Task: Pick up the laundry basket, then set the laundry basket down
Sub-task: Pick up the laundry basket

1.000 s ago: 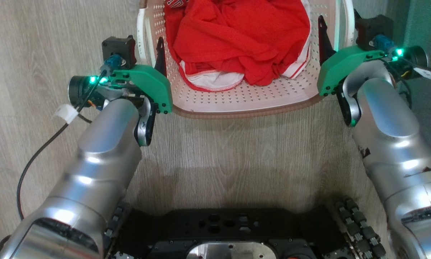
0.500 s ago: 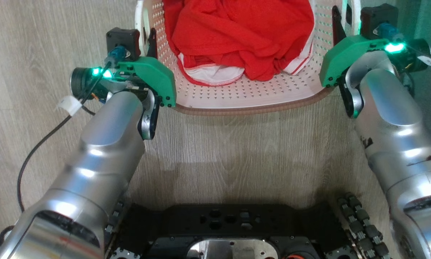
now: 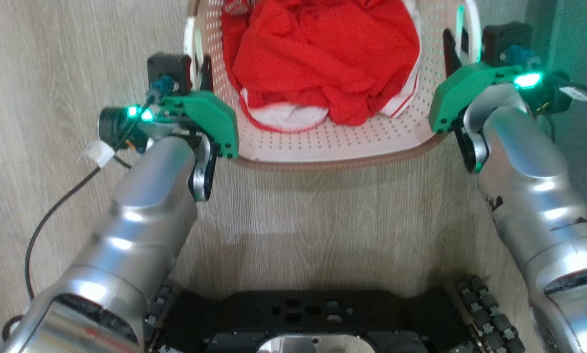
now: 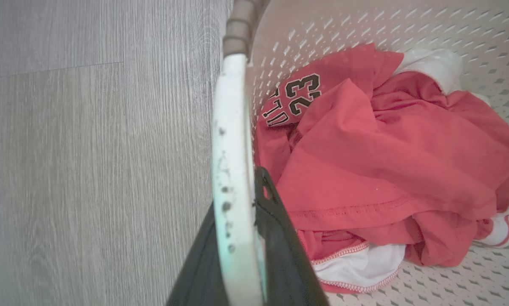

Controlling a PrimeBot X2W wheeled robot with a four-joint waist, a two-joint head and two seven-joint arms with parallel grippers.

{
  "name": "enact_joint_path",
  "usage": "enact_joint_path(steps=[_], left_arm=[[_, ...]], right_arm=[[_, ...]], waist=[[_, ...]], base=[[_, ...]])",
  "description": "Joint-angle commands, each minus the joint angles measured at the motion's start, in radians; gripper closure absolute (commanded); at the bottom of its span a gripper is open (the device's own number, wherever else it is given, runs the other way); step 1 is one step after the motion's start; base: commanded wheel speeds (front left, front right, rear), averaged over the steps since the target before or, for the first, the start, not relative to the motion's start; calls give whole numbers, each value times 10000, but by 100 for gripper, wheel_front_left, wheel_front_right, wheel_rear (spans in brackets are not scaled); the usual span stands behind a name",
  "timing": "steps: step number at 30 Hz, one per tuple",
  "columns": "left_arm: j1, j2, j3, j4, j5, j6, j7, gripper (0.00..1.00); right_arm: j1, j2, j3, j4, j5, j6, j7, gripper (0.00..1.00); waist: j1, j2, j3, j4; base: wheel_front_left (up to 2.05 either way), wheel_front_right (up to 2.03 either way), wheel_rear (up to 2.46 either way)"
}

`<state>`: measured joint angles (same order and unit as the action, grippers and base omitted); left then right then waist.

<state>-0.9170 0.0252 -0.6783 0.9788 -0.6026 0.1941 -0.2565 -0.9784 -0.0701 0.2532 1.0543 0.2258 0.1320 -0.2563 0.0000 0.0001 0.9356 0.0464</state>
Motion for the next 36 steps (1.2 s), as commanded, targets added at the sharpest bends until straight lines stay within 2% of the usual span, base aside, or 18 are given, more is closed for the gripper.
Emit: enact_joint_path(steps=[1, 12, 36], left_arm=[[468, 250, 23, 55, -94, 27, -53, 100], [1495, 250, -782, 1081, -786, -332, -51, 100], [4045, 250, -2793, 1971, -2551, -1029, 1399, 100]], right_arm=[[566, 199, 294, -18, 134, -13, -55, 100], [1445, 199, 1431, 1400, 1660, -13, 317, 100], [4188, 199, 3745, 1794, 4852, -13, 2019, 100]], waist=[[0, -1, -312, -39], [0, -1, -2222, -58], [0, -1, -6920, 197]], base=[[0, 0, 0], [0, 0, 0], [0, 0, 0]])
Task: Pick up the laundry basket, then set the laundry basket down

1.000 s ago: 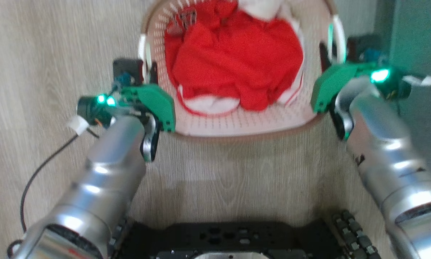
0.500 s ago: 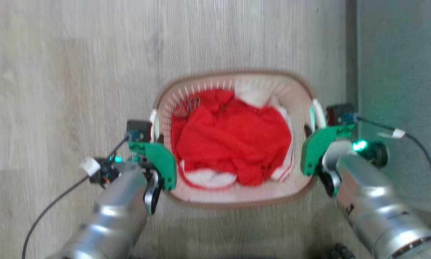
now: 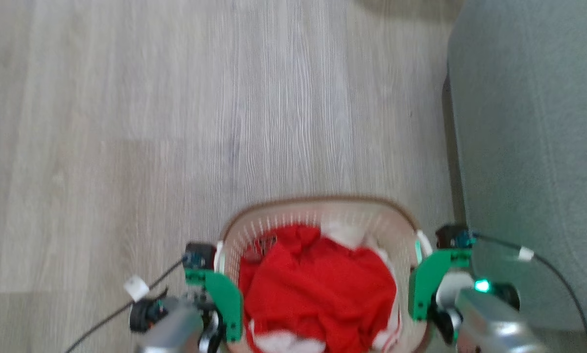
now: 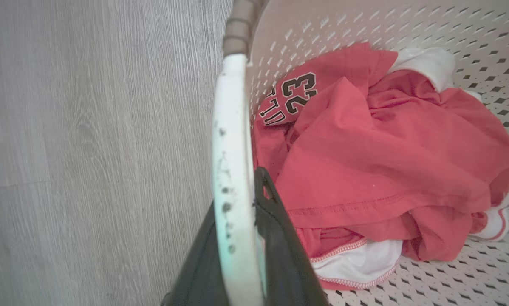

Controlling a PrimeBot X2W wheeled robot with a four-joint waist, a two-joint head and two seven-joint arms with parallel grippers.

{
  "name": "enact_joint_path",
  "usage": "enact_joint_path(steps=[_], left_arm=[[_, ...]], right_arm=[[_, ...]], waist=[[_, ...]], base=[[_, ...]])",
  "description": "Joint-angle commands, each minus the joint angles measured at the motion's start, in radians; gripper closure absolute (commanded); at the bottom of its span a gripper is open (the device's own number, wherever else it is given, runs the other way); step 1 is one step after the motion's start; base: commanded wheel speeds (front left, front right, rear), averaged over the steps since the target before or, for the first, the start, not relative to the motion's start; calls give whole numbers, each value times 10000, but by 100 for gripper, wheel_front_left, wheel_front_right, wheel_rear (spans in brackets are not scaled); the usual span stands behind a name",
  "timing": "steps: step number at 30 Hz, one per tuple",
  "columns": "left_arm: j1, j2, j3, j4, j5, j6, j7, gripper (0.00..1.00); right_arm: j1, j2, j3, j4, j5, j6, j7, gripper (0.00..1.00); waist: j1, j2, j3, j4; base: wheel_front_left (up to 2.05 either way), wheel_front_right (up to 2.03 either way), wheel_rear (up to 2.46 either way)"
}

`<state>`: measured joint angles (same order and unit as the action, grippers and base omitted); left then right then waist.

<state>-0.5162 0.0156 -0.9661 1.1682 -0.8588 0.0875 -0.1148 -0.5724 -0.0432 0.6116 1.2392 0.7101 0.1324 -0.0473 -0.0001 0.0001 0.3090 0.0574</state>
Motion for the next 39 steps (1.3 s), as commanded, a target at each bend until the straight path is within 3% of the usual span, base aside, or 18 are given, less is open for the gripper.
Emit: enact_joint_path(steps=[1, 14, 39], left_arm=[[152, 346, 20, 103, -35, 13, 32, 100], [760, 346, -519, 411, -373, -164, 183, 100], [662, 346, -1088, 620, -758, -256, 200, 100]], right_arm=[[234, -70, 249, -47, 113, -17, -6, 100], [956, -70, 1225, -6, 1174, -17, 138, 100], [824, -70, 2459, 200, 2391, -17, -44, 100]], waist=[[1, -1, -838, 102], [1, -1, -2302, 288], [1, -1, -2543, 257]], base=[[0, 0, 0], [0, 0, 0], [0, 0, 0]])
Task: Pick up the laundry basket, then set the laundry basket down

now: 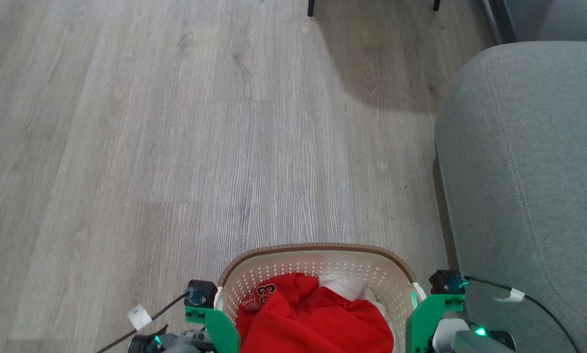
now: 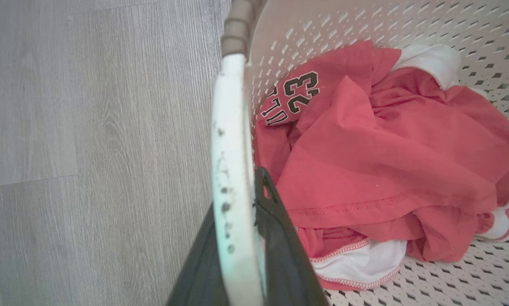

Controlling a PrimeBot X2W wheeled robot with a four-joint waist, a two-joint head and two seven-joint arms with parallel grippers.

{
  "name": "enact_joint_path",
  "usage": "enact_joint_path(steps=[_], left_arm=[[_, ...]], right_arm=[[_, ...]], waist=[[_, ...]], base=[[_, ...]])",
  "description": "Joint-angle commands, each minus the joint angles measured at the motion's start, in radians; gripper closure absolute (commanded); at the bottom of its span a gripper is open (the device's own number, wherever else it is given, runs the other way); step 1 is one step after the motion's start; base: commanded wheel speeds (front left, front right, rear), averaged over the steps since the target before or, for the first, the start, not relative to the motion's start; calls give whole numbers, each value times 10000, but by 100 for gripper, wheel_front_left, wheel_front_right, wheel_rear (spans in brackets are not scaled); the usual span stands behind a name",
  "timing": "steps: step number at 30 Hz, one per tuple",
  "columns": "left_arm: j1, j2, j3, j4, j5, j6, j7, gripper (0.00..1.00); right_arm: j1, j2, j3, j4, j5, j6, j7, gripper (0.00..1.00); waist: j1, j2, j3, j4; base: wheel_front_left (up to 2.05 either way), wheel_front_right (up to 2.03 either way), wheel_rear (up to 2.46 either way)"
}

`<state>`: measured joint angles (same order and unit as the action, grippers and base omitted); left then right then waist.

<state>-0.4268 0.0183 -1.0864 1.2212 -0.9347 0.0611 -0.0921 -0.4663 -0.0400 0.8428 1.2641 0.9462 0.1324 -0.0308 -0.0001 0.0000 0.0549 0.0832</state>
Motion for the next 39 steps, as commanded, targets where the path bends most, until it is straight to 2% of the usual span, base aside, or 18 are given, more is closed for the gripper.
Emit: enact_joint_path(steps=[1, 15, 28, 39], left_arm=[[-235, 319, 94, 95, -15, 6, -23, 100], [-320, 319, -151, 123, -270, 32, -39, 100], [-611, 319, -305, 101, -432, 86, -171, 100], [-1842, 319, -336, 106, -475, 172, -490, 100]], right_arm=[[-243, -102, 189, -40, 72, -17, -213, 100], [-422, -102, 763, 50, 607, -17, -330, 100], [-917, -102, 1152, 121, 837, -17, -533, 100], [-2337, -102, 1347, 229, 659, -17, -787, 100]], waist=[[1, 0, -8, -3], [1, 0, 65, -20], [1, 0, 564, -99], [1, 0, 2015, -185]], base=[[0, 0, 0], [0, 0, 0], [0, 0, 0], [0, 0, 0]])
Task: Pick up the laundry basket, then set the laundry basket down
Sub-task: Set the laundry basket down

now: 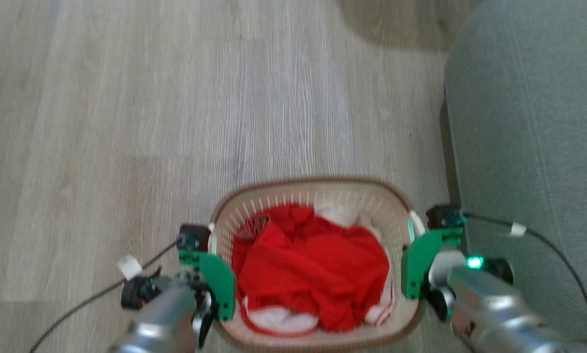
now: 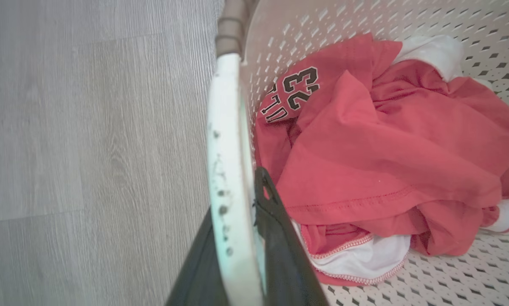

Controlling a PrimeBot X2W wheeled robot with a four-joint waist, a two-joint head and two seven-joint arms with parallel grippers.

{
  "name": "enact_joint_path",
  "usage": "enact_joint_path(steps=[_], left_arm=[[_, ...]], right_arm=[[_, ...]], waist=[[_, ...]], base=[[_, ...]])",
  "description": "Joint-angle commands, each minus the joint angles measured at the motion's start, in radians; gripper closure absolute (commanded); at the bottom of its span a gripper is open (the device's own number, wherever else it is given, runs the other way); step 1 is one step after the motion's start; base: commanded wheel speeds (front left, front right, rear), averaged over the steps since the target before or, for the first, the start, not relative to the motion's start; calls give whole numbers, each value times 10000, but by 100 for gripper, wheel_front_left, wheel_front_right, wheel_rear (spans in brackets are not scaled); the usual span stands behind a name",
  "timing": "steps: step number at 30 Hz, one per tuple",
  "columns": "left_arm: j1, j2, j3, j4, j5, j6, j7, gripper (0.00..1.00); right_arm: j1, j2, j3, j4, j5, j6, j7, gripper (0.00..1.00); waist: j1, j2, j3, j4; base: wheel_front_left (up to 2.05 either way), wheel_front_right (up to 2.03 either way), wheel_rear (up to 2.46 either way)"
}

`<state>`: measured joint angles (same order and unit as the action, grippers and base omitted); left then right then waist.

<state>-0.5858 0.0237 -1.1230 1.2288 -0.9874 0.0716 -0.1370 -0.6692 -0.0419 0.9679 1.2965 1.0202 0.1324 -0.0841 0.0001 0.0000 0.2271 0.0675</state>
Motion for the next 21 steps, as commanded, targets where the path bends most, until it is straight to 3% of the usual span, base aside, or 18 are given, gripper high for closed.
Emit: enact_joint_path(steps=[1, 7, 21], left_arm=[[-395, 265, 5, 46, 83, 83, -84, 100], [-1332, 265, -46, 173, 198, 127, -316, 100], [-3609, 265, 126, 314, 209, 239, -800, 100]], right_arm=[[-476, -83, 93, -88, -109, -17, -273, 100], [-1472, -83, -127, -63, -365, -17, -472, 100], [-3409, -331, -1768, -59, -2238, -17, -612, 100]], waist=[[-1, 0, 454, -38], [-1, 0, 1581, -94], [-1, 0, 4389, -123]], base=[[0, 0, 0], [0, 0, 0], [0, 0, 0]])
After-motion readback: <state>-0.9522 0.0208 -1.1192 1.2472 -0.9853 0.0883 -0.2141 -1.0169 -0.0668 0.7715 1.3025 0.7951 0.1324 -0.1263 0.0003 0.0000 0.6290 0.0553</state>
